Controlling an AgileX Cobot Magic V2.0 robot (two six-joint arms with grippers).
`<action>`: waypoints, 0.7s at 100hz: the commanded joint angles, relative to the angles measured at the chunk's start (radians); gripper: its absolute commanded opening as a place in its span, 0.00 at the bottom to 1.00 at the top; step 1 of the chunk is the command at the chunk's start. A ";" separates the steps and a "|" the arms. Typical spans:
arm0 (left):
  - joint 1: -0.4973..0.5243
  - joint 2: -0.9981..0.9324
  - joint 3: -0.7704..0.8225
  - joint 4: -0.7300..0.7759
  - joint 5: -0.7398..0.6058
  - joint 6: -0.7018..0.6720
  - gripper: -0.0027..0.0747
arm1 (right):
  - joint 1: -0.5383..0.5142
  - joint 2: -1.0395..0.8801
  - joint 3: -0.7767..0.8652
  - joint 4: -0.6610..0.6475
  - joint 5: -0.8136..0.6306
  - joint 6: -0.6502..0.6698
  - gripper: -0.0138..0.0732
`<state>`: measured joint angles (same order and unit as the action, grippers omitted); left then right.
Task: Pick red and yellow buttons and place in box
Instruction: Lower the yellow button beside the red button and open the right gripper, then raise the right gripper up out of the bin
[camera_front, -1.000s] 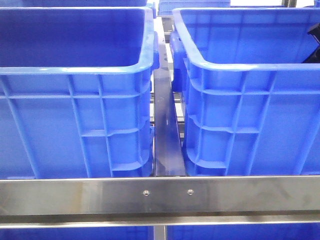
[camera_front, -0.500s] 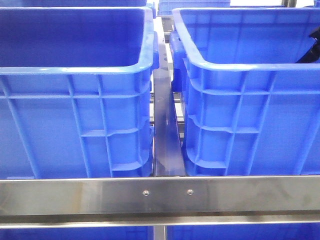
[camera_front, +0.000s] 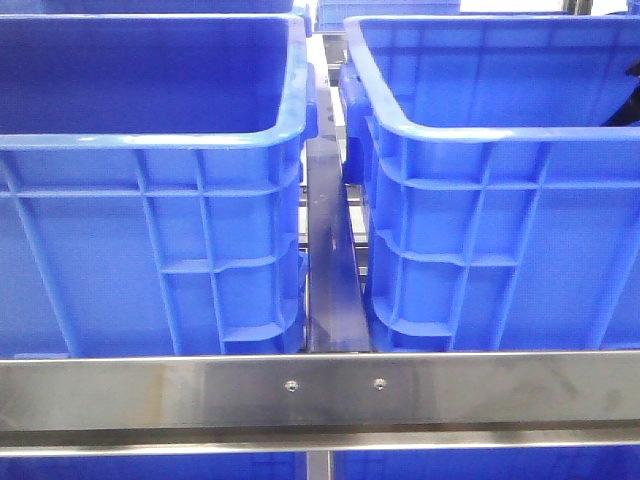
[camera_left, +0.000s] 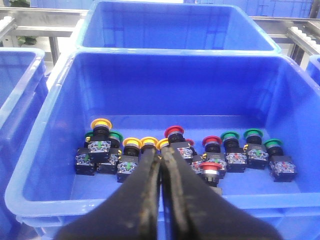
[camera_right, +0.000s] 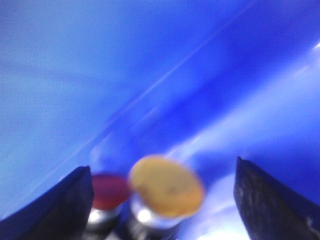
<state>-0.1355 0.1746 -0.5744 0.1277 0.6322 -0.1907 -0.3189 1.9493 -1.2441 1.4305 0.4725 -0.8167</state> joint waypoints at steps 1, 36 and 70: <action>0.002 0.013 -0.026 -0.001 -0.078 -0.009 0.01 | -0.007 -0.092 -0.028 0.030 0.005 -0.010 0.85; 0.002 0.013 -0.026 -0.001 -0.078 -0.009 0.01 | -0.005 -0.250 0.019 -0.067 0.058 -0.028 0.85; 0.002 0.013 -0.026 -0.001 -0.078 -0.009 0.01 | 0.128 -0.509 0.230 -0.067 -0.170 -0.212 0.85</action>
<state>-0.1355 0.1746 -0.5744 0.1277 0.6322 -0.1907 -0.2497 1.5523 -1.0360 1.3403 0.3880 -0.9591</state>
